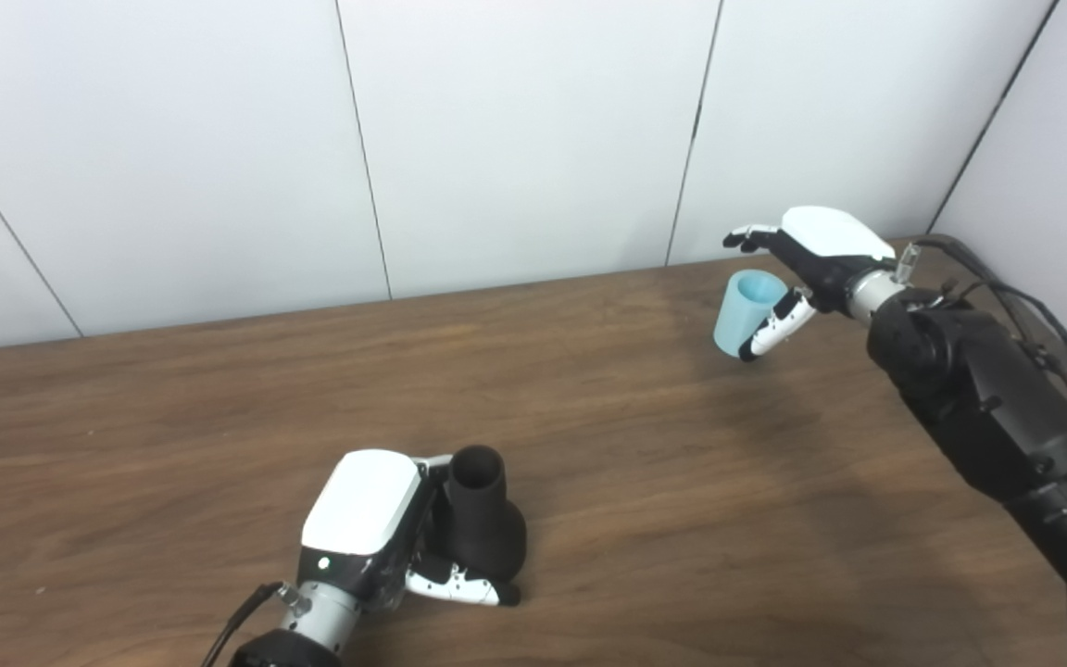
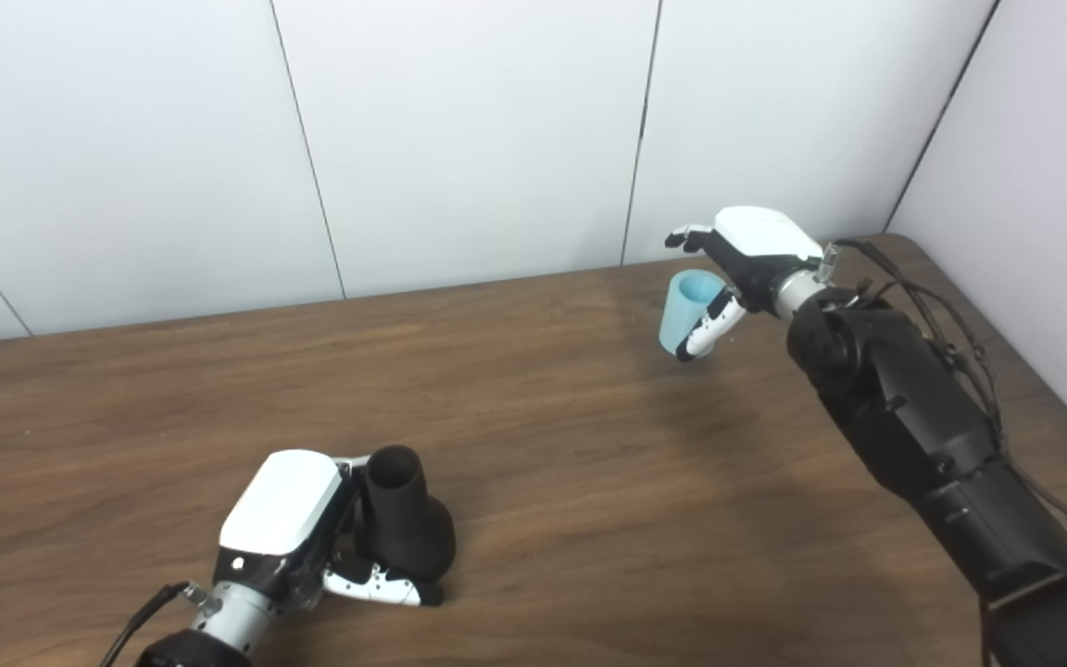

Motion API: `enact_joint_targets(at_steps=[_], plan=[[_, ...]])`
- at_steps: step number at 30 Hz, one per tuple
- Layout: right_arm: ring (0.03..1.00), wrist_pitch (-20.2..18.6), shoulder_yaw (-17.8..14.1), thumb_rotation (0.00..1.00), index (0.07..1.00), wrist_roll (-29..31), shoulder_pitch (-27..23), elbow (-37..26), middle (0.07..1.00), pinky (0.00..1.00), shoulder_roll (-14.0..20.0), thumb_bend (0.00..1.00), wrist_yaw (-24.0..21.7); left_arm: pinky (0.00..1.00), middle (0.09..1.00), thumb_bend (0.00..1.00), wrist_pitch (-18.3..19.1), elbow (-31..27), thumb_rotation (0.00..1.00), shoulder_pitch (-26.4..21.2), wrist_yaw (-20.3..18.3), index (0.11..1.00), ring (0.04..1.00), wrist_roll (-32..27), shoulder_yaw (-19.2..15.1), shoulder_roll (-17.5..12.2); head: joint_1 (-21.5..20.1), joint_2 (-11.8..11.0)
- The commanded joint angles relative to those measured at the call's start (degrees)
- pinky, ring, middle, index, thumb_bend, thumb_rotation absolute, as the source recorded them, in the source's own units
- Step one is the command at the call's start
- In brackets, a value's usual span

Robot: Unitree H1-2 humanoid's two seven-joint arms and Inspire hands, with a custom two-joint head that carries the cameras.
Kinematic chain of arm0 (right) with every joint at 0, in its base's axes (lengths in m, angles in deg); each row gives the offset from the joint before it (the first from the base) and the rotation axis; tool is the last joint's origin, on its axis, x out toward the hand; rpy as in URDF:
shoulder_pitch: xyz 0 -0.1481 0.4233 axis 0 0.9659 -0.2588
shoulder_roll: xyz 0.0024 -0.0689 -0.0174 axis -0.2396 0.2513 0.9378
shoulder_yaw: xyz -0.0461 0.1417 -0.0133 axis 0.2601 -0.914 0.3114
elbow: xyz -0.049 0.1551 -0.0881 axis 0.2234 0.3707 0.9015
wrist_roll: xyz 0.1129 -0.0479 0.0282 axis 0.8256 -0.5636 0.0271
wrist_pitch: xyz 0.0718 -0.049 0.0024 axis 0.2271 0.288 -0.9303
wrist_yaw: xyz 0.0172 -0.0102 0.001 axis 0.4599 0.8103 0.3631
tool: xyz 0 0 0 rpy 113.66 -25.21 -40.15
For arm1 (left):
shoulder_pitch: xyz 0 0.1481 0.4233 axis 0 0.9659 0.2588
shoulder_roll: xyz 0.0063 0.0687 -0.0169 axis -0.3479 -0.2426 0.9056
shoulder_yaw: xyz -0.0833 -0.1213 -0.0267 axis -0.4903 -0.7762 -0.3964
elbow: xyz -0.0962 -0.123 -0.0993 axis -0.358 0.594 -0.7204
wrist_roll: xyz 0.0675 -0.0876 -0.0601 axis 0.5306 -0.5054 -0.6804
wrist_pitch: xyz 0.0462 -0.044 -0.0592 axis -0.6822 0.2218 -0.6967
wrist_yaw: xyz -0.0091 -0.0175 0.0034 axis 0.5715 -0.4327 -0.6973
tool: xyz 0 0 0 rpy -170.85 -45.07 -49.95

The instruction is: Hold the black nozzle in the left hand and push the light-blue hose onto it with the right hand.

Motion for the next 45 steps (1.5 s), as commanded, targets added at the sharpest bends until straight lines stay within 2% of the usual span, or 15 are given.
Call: enact_joint_targets(at_steps=[1, 11, 17, 22, 28, 33, 35, 36, 37, 38, 39, 40, 41, 43, 45], plan=[[0.819, 0.98, -1.3, 0.17, 0.812, -0.01, -2.93, 0.09, 0.812, 0.73, 0.79, 1.0, 2.05, 0.3, 0.475, 0.53, 1.25, 2.29, 0.0, 1.74, -3.89, 0.484, 0.363, 0.83, 0.88, -1.1, -0.08, 0.09], [0.802, 1.68, -0.86, 0.15, 0.761, -0.91, -2.93, 3.43, 0.784, 0.74, 1.04, 0.99, 1.71, 0.29, 0.475, 0.53, 1.32, 2.15, 0.0, 1.78, -4.32, 0.484, 0.362, 0.79, 1.05, -1.09, 0.24, 0.17], [0.831, 2.17, 0.6, 0.19, 0.737, -2.13, -3.34, 4.82, 0.791, 0.79, 1.34, 1.0, 0.96, 0.28, 0.475, 0.53, 1.23, 2.18, 0.0, 1.77, -4.01, 0.484, 0.354, 0.95, 1.09, -1.07, 0.28, 0.19], [0.812, 3.32, 0.34, 0.17, 0.718, -1.08, -3.41, 5.56, 0.775, 0.76, 0.8, 1.0, 1.75, 0.3, 0.475, 0.53, 1.41, 2.19, 0.0, 1.95, -3.91, 0.484, 0.361, 1.1, 1.04, -1.07, 0.26, 0.35], [0.658, 4.6, -0.2, 0.09, 0.701, 0.27, -3.6, 5.5, 0.695, 0.61, 0.41, 0.97, 2.21, 0.31, 0.476, 0.53, 1.44, 2.03, 0.0, 2.0, -4.16, 0.484, 0.367, 1.22, 1.1, -1.18, 0.19, 0.44], [0.636, 5.85, -0.63, 0.08, 0.694, 0.91, -3.65, 5.39, 0.682, 0.59, 0.32, 0.95, 3.11, 0.31, 0.476, 0.53, 1.58, 1.82, 0.0, 2.11, -4.39, 0.484, 0.371, 1.06, 1.1, -1.05, 0.24, 0.56], [0.622, 6.57, -0.98, 0.04, 0.666, 1.26, -3.58, 5.68, 0.666, 0.6, 0.11, 0.91, 4.07, 0.31, 0.476, 0.53, 1.72, 1.76, 0.0, 2.14, -4.54, 0.484, 0.37, 1.2, 1.16, -1.0, 0.22, 0.67], [0.585, 6.8, -1.05, 0.02, 0.641, 1.22, -3.56, 5.9, 0.628, 0.6, 0.04, 0.88, 4.64, 0.31, 0.476, 0.53, 1.77, 1.74, 0.0, 2.17, -4.55, 0.484, 0.371, 1.32, 1.2, -0.98, 0.24, 0.73], [0.489, 6.99, -0.97, 0.01, 0.577, 0.89, -3.52, 6.09, 0.551, 0.6, 0.01, 0.66, 5.26, 0.31, 0.475, 0.53, 1.84, 1.72, 0.0, 2.21, -4.54, 0.484, 0.37, 1.45, 1.23, -0.97, 0.25, 0.73], [0.453, 7.03, -0.85, 0.0, 0.545, 0.35, -3.44, 6.26, 0.53, 0.56, -0.05, 0.59, 6.07, 0.31, 0.476, 0.53, 1.86, 1.68, 0.0, 2.24, -4.52, 0.484, 0.37, 1.6, 1.29, -0.99, 0.31, 0.8], [0.432, 7.05, -0.74, 0.0, 0.518, -0.08, -3.37, 6.43, 0.529, 0.51, -0.07, 0.55, 6.77, 0.31, 0.476, 0.53, 1.84, 1.62, 0.0, 2.29, -4.48, 0.484, 0.372, 1.72, 1.35, -1.02, 0.34, 0.85], [0.424, 7.1, -0.73, 0.0, 0.488, -0.28, -3.29, 6.66, 0.526, 0.41, -0.13, 0.52, 7.45, 0.31, 0.476, 0.53, 1.81, 1.6, 0.0, 2.31, -4.45, 0.484, 0.373, 1.8, 1.39, -1.06, 0.34, 0.87], [0.426, 6.97, -0.73, 0.0, 0.472, -0.53, -3.22, 6.86, 0.529, 0.37, -0.17, 0.51, 7.94, 0.31, 0.476, 0.53, 1.8, 1.56, 0.0, 2.35, -4.44, 0.484, 0.372, 1.93, 1.44, -1.1, 0.3, 0.93], [0.443, 6.81, -0.81, 0.0, 0.46, -0.77, -3.11, 7.24, 0.549, 0.33, -0.2, 0.5, 8.6, 0.31, 0.476, 0.53, 1.84, 1.49, 0.0, 2.41, -4.61, 0.484, 0.37, 1.9, 1.43, -1.15, 0.25, 1.0], [0.444, 6.7, -0.93, 0.0, 0.451, -0.71, -2.91, 7.36, 0.541, 0.34, -0.15, 0.5, 9.01, 0.31, 0.476, 0.53, 1.95, 1.44, 0.0, 2.45, -4.91, 0.484, 0.377, 1.68, 1.34, -1.15, 0.25, 1.05]])
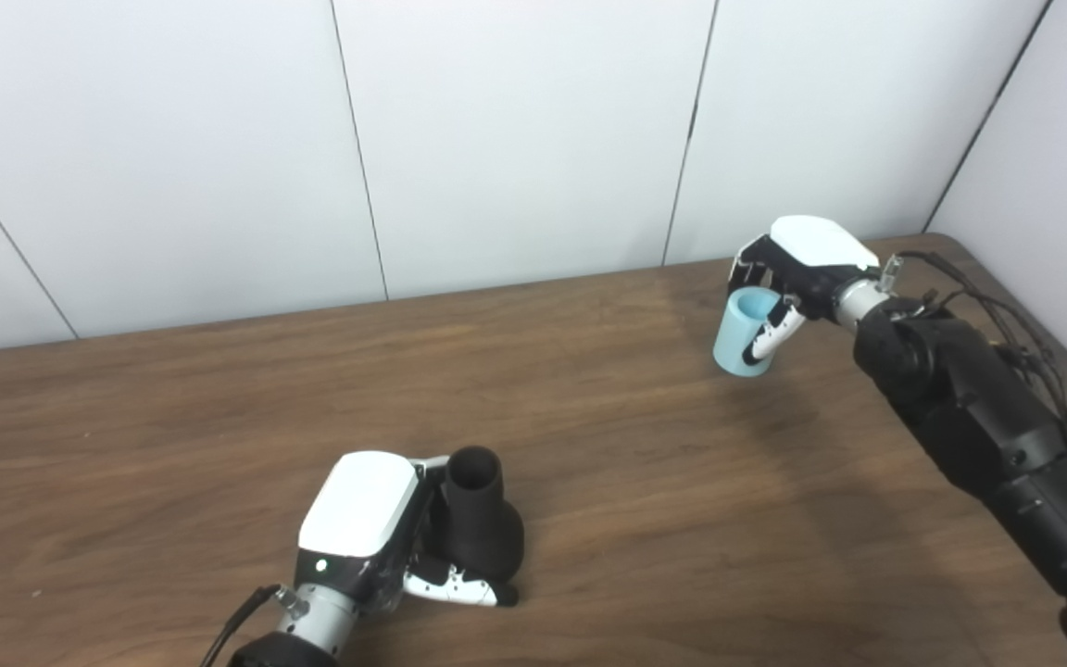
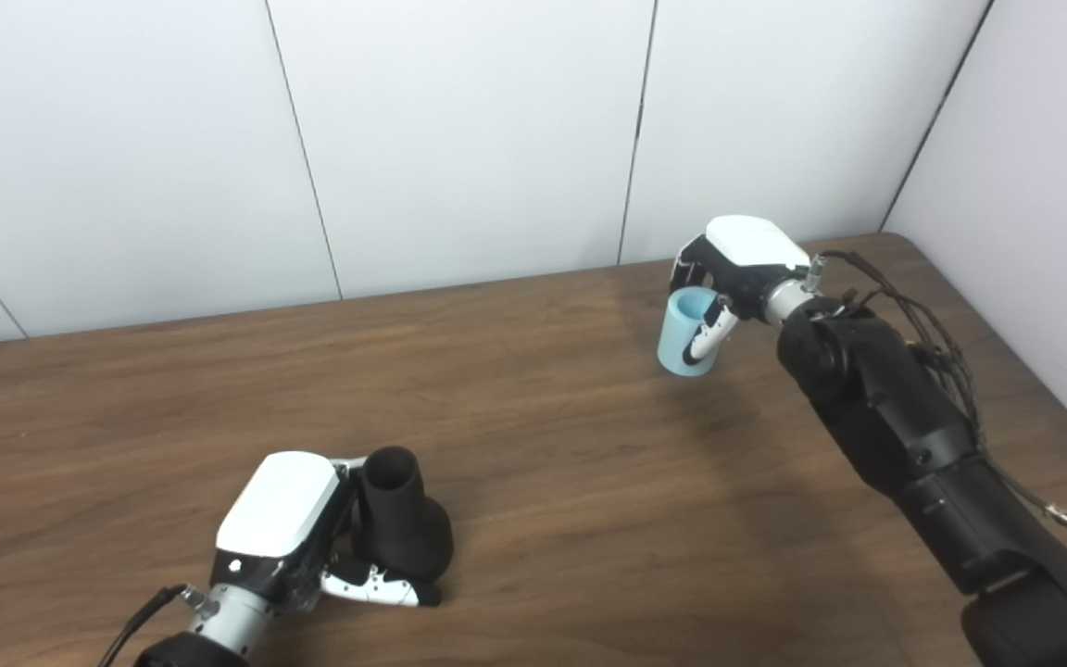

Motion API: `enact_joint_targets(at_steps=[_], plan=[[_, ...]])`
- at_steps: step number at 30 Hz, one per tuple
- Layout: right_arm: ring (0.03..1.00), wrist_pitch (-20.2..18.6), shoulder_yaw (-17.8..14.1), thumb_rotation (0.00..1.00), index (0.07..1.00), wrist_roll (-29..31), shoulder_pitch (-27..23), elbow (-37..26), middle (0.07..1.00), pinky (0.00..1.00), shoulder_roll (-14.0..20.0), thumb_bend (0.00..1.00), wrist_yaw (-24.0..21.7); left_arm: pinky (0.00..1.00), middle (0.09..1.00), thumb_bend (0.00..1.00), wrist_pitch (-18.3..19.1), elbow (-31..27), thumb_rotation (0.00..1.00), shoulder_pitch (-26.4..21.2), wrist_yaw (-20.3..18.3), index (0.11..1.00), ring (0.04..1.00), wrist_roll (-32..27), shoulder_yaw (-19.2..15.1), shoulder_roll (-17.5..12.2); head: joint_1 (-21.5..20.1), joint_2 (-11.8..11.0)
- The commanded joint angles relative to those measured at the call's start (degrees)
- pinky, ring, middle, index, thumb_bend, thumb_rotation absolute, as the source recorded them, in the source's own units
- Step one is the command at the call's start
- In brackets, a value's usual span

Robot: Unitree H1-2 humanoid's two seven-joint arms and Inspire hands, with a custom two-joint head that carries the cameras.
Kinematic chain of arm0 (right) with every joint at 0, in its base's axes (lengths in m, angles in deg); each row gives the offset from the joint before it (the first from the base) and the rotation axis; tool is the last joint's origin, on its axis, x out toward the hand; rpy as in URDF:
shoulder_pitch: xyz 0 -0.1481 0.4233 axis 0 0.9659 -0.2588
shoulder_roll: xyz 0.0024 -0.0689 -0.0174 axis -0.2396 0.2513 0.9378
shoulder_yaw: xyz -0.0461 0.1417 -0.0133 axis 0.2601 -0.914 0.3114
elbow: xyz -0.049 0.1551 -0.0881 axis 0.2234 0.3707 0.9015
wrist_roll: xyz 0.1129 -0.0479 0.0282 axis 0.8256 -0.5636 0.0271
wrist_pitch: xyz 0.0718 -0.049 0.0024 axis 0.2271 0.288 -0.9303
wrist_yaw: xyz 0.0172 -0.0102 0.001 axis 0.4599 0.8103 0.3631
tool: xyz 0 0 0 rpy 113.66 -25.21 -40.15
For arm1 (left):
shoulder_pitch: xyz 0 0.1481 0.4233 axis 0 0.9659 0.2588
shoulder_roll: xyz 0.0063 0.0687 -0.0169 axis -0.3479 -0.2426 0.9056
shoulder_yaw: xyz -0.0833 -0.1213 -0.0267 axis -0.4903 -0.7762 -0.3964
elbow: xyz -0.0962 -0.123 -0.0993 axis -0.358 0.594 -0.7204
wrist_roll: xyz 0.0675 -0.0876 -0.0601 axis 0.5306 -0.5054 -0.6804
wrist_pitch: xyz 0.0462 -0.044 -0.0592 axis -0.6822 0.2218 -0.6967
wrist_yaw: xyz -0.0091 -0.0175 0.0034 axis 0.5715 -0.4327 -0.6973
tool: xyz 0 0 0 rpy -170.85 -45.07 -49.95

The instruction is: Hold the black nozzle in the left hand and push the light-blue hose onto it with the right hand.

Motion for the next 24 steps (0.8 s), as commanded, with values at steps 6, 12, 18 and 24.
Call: enact_joint_targets(at_steps=[6, 12, 18, 24], plan=[[0.431, 0.19, -1.27, 0.0, 0.46, -0.35, -1.79, -0.85, 0.544, 0.33, 1.47, 0.5, 1.85, 0.31, 0.475, 0.53, 1.56, 1.97, 0.0, 2.2, -4.39, 0.484, 0.371, 1.15, 1.12, -1.1, -0.12, 0.21], [0.431, -0.26, -1.04, 0.0, 0.467, -0.81, -1.84, -1.13, 0.55, 0.33, 1.68, 0.5, 1.36, 0.3, 0.475, 0.53, 1.43, 2.04, 0.0, 2.11, -4.07, 0.484, 0.364, 1.02, 1.09, -0.92, 0.04, 0.24], [0.43, -0.39, -1.7, 0.0, 0.475, -1.1, -0.51, -7.76, 0.545, 0.33, 2.51, 0.5, 0.19, 0.29, 0.475, 0.53, 1.87, 1.28, 0.0, 2.47, -4.6, 0.484, 0.363, 1.52, 1.29, -0.86, 0.95, 0.61], [0.376, -7.42, -5.18, 0.0, 0.515, 1.02, 1.58, -21.25, 0.489, 0.35, 0.05, 0.51, -5.42, 0.32, 0.402, 0.52, 3.09, 0.72, 0.0, 2.68, -5.8, 0.492, 0.393, 2.36, 1.7, -0.49, 2.99, 0.8]])
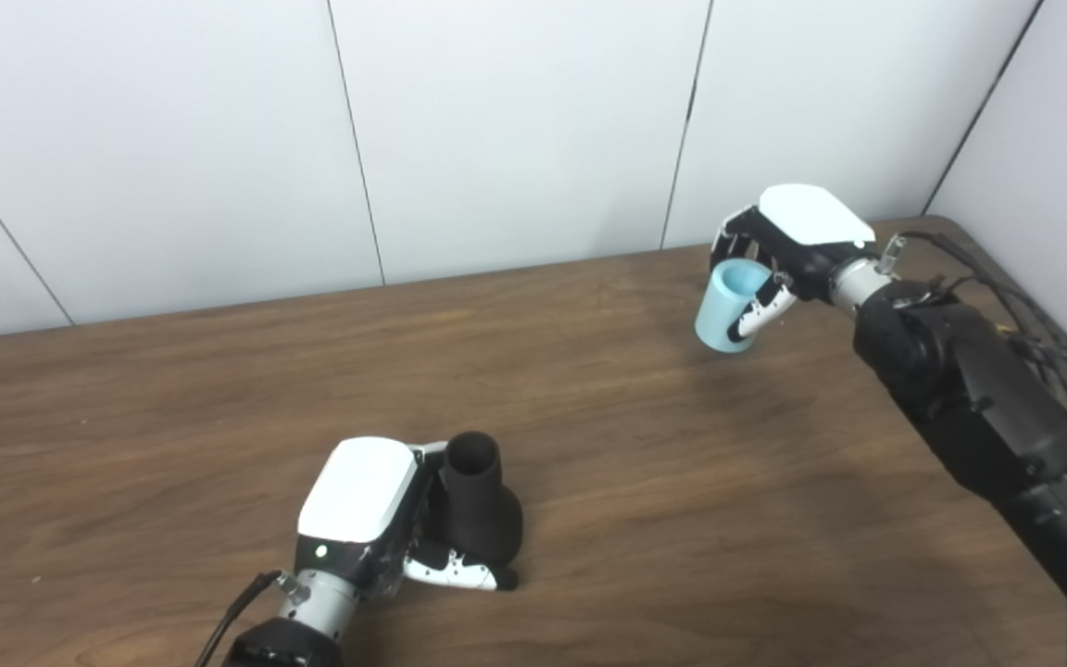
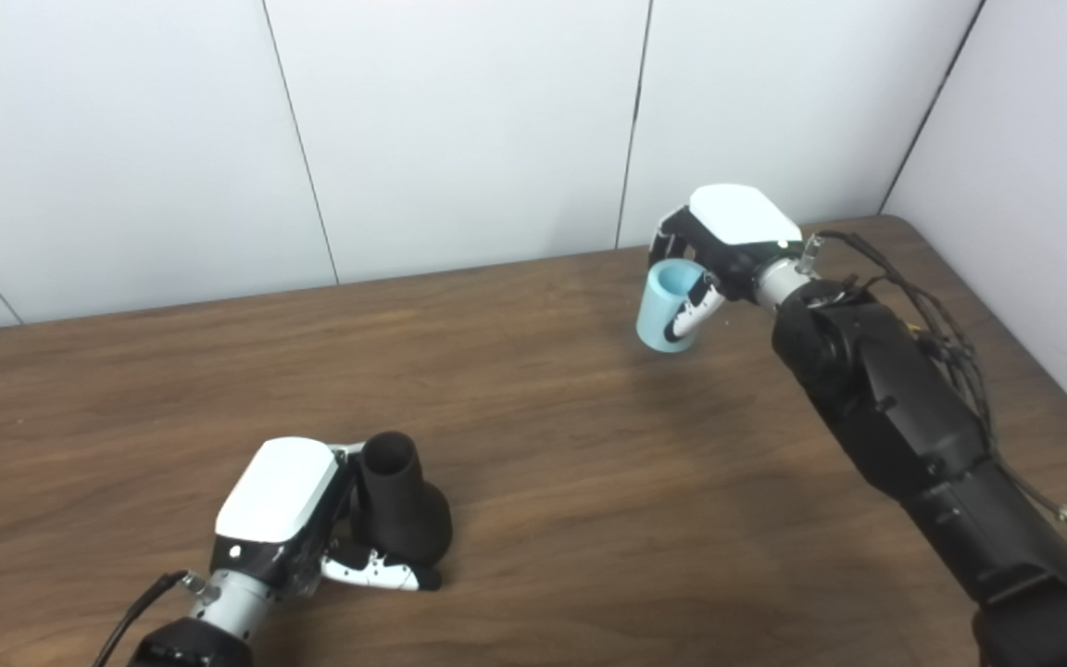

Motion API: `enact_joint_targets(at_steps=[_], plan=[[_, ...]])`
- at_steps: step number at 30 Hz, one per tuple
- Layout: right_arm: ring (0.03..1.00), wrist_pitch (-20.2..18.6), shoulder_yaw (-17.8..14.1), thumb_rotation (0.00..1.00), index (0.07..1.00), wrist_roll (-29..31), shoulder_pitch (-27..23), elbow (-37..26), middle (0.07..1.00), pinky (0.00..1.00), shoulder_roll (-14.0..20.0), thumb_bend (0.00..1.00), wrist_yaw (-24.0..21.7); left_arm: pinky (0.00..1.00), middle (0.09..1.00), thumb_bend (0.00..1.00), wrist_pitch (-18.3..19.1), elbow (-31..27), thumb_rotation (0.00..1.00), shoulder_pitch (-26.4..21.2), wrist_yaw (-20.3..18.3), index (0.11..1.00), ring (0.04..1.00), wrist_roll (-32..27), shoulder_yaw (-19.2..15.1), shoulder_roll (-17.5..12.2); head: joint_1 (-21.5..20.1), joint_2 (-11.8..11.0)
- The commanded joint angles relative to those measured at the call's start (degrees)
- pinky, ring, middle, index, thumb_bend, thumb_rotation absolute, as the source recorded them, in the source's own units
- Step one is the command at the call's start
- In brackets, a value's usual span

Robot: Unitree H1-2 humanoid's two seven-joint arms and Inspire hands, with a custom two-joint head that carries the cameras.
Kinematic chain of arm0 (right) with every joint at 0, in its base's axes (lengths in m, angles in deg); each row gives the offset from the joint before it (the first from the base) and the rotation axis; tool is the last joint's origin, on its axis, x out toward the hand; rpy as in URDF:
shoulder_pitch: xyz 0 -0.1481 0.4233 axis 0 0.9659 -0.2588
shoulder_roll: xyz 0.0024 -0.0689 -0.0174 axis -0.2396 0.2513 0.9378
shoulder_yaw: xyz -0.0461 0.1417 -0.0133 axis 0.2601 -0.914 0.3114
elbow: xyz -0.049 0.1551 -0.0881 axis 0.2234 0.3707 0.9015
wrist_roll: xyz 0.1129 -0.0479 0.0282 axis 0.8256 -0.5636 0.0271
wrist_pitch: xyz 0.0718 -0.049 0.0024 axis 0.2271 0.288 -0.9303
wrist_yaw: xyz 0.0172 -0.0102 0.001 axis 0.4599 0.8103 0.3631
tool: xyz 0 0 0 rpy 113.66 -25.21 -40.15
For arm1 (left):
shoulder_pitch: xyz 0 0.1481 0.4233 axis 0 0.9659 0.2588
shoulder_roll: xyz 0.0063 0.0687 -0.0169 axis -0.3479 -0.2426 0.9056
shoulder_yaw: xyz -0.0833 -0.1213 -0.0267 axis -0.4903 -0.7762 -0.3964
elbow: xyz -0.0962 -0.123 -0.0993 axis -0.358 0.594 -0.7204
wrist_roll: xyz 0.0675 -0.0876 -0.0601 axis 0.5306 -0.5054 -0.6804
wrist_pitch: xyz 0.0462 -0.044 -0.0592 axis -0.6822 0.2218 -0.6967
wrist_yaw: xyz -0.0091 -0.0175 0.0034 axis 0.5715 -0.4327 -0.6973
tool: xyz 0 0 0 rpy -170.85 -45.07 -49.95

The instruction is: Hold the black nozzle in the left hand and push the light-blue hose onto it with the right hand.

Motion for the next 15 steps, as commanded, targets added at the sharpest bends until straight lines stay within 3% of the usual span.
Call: enact_joint_targets(at_steps=[1, 3, 5, 8, 12, 15], plan=[[0.393, -1.48, -2.24, 0.0, 0.498, 1.32, -1.12, -3.86, 0.514, 0.37, 0.23, 0.5, -0.58, 0.32, 0.401, 0.52, 1.51, 1.45, 0.0, 2.38, -5.23, 0.493, 0.392, 1.38, 1.48, -0.76, 0.28, 0.03], [0.405, -2.72, -2.79, 0.0, 0.467, 2.17, -0.1, -7.87, 0.53, 0.39, -0.58, 0.5, -1.95, 0.31, 0.399, 0.52, 1.93, 1.17, 0.0, 2.48, -5.68, 0.491, 0.384, 1.6, 1.65, -0.52, 1.47, 0.14], [0.403, -5.37, -3.41, 0.0, 0.478, 2.9, 1.3, -13.41, 0.541, 0.37, -1.71, 0.5, -3.93, 0.32, 0.46, 0.53, 1.98, 1.03, 0.0, 2.67, -5.6, 0.486, 0.381, 1.33, 1.65, -0.21, 2.5, 0.22], [0.393, -7.61, -4.58, 0.0, 0.501, 4.79, 3.01, -19.52, 0.538, 0.36, -3.14, 0.5, -5.95, 0.32, 0.404, 0.52, 2.26, 0.88, 0.0, 2.77, -5.82, 0.491, 0.388, 1.64, 1.91, 0.15, 4.38, 0.38], [0.386, -8.73, -5.73, 0.0, 0.503, 8.75, 5.08, -26.91, 0.511, 0.35, -5.22, 0.5, -7.92, 0.33, 0.399, 0.52, 3.45, 0.45, 0.0, 2.95, -6.61, 0.491, 0.395, 2.6, 2.53, 0.84, 7.02, 0.59], [0.393, -9.77, -6.48, 0.0, 0.493, 10.96, 5.73, -30.4, 0.505, 0.36, -6.07, 0.5, -9.19, 0.33, 0.468, 0.53, 3.62, 0.51, 0.0, 3.06, -6.3, 0.485, 0.383, 3.04, 2.88, 1.37, 9.15, 0.75]])
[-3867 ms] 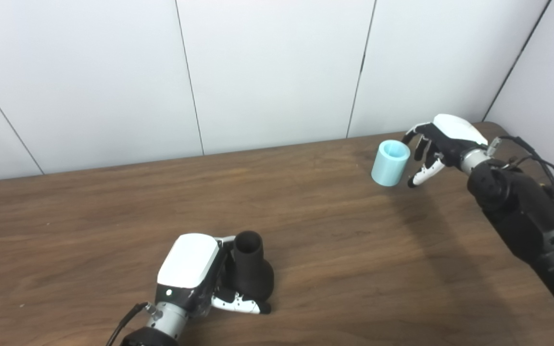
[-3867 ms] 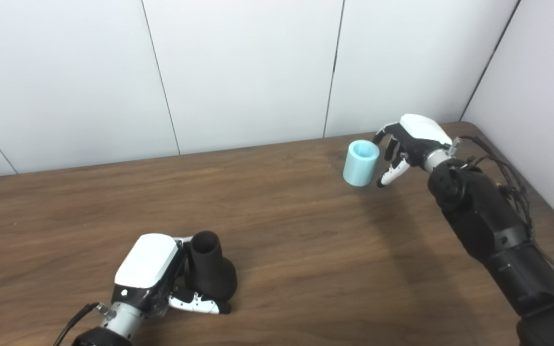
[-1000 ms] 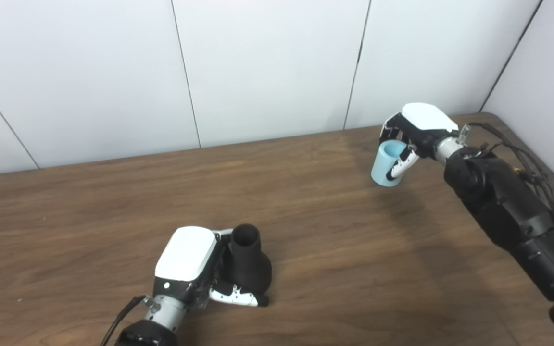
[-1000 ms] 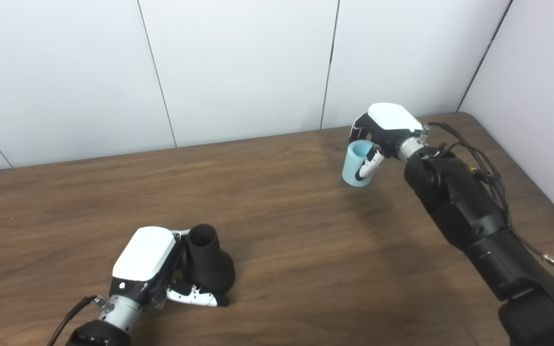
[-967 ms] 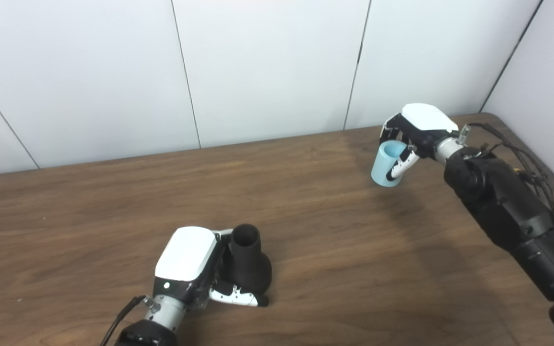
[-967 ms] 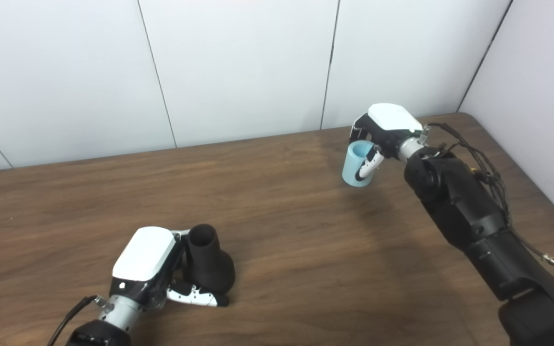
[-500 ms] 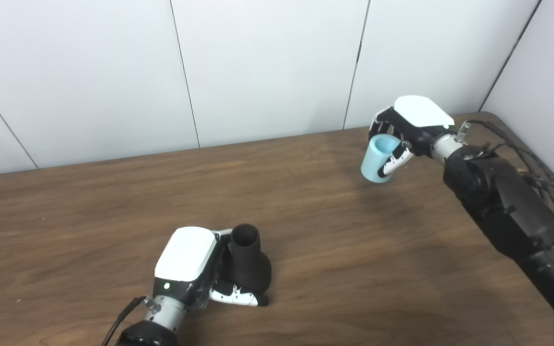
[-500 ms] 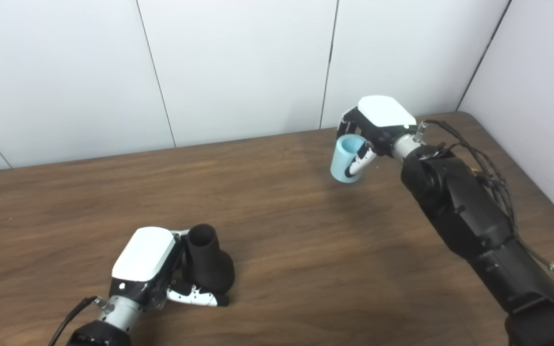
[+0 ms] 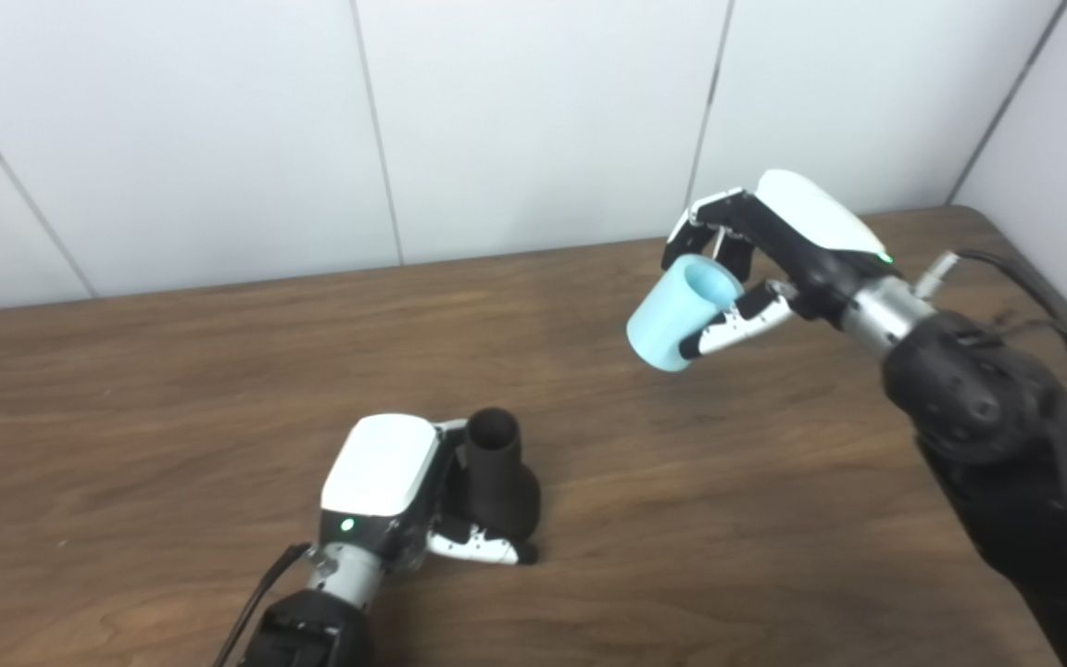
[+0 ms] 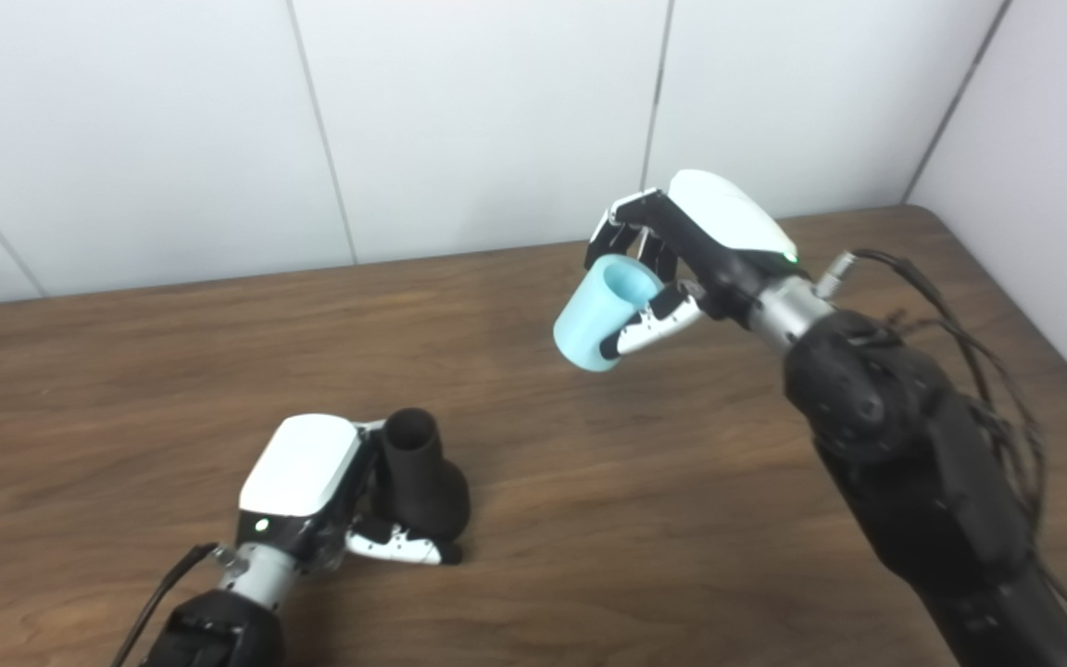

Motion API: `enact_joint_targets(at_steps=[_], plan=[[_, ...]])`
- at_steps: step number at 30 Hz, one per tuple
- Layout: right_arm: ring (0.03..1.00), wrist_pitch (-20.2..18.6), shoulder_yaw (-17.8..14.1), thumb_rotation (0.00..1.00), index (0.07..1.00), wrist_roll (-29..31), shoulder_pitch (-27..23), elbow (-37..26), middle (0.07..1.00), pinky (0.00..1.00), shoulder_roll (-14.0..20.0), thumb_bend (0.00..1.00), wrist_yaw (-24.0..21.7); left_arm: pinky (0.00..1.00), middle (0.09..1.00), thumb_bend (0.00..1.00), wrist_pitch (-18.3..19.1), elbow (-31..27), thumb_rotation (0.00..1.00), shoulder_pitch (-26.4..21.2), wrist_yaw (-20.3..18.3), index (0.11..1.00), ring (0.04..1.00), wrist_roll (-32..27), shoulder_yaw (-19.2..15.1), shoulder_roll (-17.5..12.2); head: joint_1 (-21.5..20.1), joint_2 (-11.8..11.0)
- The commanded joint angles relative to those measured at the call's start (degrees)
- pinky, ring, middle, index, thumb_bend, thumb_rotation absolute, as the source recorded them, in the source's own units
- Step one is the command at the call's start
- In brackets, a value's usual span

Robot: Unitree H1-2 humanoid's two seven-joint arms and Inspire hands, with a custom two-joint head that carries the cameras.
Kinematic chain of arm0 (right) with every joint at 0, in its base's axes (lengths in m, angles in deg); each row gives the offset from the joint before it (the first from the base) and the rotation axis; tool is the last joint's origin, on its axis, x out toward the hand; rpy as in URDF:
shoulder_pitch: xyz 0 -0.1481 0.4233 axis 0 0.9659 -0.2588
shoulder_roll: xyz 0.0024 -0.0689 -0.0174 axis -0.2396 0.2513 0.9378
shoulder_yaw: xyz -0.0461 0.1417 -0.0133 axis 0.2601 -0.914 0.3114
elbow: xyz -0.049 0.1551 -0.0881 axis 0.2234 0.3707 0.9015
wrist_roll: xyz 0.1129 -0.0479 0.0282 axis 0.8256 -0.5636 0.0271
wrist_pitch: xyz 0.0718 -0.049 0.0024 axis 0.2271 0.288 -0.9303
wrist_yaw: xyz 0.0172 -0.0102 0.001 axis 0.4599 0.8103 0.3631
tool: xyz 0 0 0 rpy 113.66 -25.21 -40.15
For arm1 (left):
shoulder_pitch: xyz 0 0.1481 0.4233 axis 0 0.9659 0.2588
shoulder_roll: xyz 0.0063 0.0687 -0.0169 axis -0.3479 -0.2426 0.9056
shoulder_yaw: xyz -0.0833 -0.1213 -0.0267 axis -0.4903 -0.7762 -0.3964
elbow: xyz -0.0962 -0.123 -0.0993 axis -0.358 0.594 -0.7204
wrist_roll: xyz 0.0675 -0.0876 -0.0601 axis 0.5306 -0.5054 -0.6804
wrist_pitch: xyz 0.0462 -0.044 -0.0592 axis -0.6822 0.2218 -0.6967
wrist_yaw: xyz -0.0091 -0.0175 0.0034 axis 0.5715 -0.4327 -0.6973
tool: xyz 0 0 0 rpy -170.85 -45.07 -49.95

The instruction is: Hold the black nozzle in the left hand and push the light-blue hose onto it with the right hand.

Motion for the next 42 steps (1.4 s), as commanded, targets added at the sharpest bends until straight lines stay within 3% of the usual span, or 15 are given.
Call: enact_joint_targets(at_steps=[1, 3, 4, 6, 8, 13, 16, 24, 25, 26, 30, 34, 37, 40, 42], plan=[[0.392, -0.9, -1.67, 0.0, 0.494, 0.97, -1.25, -3.87, 0.503, 0.35, -0.3, 0.5, -0.52, 0.33, 0.472, 0.53, 0.64, 1.72, 0.0, 2.6, -4.56, 0.485, 0.385, 0.49, 1.91, -0.05, 0.95, 0.14], [0.389, -1.18, -2.38, 0.0, 0.509, 1.03, -1.0, -6.55, 0.501, 0.34, -1.61, 0.5, -2.07, 0.33, 0.413, 0.52, 0.95, 1.82, 0.0, 2.63, -4.28, 0.49, 0.386, 0.85, 2.09, 0.37, 1.87, 0.28], [0.387, -1.21, -2.7, 0.0, 0.514, 0.86, -0.88, -7.89, 0.499, 0.34, -2.38, 0.5, -2.93, 0.34, 0.444, 0.53, 1.03, 1.95, 0.0, 2.65, -3.9, 0.487, 0.386, 0.99, 2.16, 0.57, 2.19, 0.31], [0.389, -1.22, -2.87, 0.0, 0.517, 0.58, -0.6, -10.1, 0.509, 0.38, -3.48, 0.5, -3.96, 0.34, 0.408, 0.52, 1.18, 2.2, 0.0, 2.66, -3.38, 0.49, 0.384, 1.1, 2.31, 0.89, 2.58, 0.38], [0.391, -1.05, -2.89, 0.0, 0.511, 1.11, -0.23, -11.38, 0.52, 0.39, -4.17, 0.5, -4.06, 0.33, 0.459, 0.53, 1.46, 2.19, 0.0, 2.65, -3.67, 0.486, 0.381, 1.51, 2.5, 1.12, 3.03, 0.51], [0.392, -1.03, -2.57, 0.0, 0.496, 1.95, 0.42, -13.74, 0.53, 0.4, -5.77, 0.5, -4.09, 0.33, 0.398, 0.52, 1.95, 2.39, 0.0, 2.76, -3.86, 0.493, 0.389, 2.24, 2.87, 1.77, 3.58, 0.81], [0.391, -0.88, -1.77, 0.0, 0.495, 2.36, 0.45, -14.54, 0.53, 0.39, -6.92, 0.5, -3.67, 0.33, 0.468, 0.53, 2.11, 2.74, 0.0, 2.73, -3.71, 0.486, 0.388, 2.44, 3.04, 2.02, 3.89, 0.84], [0.387, 0.75, 2.13, 0.0, 0.5, -1.02, 1.34, -12.13, 0.523, 0.38, -11.52, 0.5, -2.64, 0.34, 0.477, 0.53, 2.83, 3.3, 0.0, 2.42, -3.27, 0.485, 0.393, 2.56, 3.27, 2.41, 3.34, 0.72], [0.39, 1.63, 2.59, 0.0, 0.499, -1.17, 1.56, -11.21, 0.53, 0.37, -11.76, 0.5, -2.17, 0.34, 0.477, 0.53, 2.76, 3.27, 0.0, 2.39, -3.21, 0.485, 0.393, 2.54, 3.32, 2.37, 3.26, 0.73], [0.392, 2.48, 2.96, 0.0, 0.497, -1.12, 1.75, -10.28, 0.537, 0.36, -11.93, 0.5, -1.76, 0.33, 0.417, 0.52, 2.74, 3.23, 0.0, 2.38, -3.23, 0.49, 0.39, 2.49, 3.36, 2.36, 3.15, 0.74], [0.389, 4.27, 3.88, 0.0, 0.486, -1.25, 1.96, -8.23, 0.525, 0.36, -12.5, 0.5, -0.92, 0.32, 0.398, 0.52, 3.1, 3.02, 0.0, 2.47, -3.67, 0.492, 0.387, 2.55, 3.5, 2.54, 3.06, 0.81], [0.39, 4.46, 4.57, 0.0, 0.487, -1.9, 1.86, -7.81, 0.517, 0.38, -13.01, 0.5, -0.52, 0.32, 0.474, 0.53, 3.58, 2.76, 0.0, 2.61, -3.9, 0.485, 0.386, 3.12, 3.76, 2.75, 3.31, 0.99], [0.388, 4.31, 5.13, 0.0, 0.492, -2.4, 1.64, -7.69, 0.512, 0.38, -13.42, 0.5, -0.38, 0.31, 0.417, 0.52, 3.74, 2.66, 0.0, 2.68, -4.0, 0.488, 0.386, 3.27, 3.84, 2.86, 3.42, 1.11], [0.389, 4.81, 5.34, 0.0, 0.489, -2.31, 1.35, -7.41, 0.512, 0.38, -13.51, 0.5, -0.1, 0.33, 0.471, 0.53, 3.51, 2.54, 0.0, 2.72, -3.76, 0.485, 0.391, 2.88, 3.68, 2.79, 3.3, 1.23], [0.39, 4.84, 5.39, 0.0, 0.489, -2.42, 1.07, -7.38, 0.512, 0.38, -13.53, 0.5, -0.16, 0.33, 0.437, 0.52, 3.28, 2.54, 0.0, 2.71, -3.6, 0.488, 0.391, 2.71, 3.62, 2.65, 3.17, 1.25]])
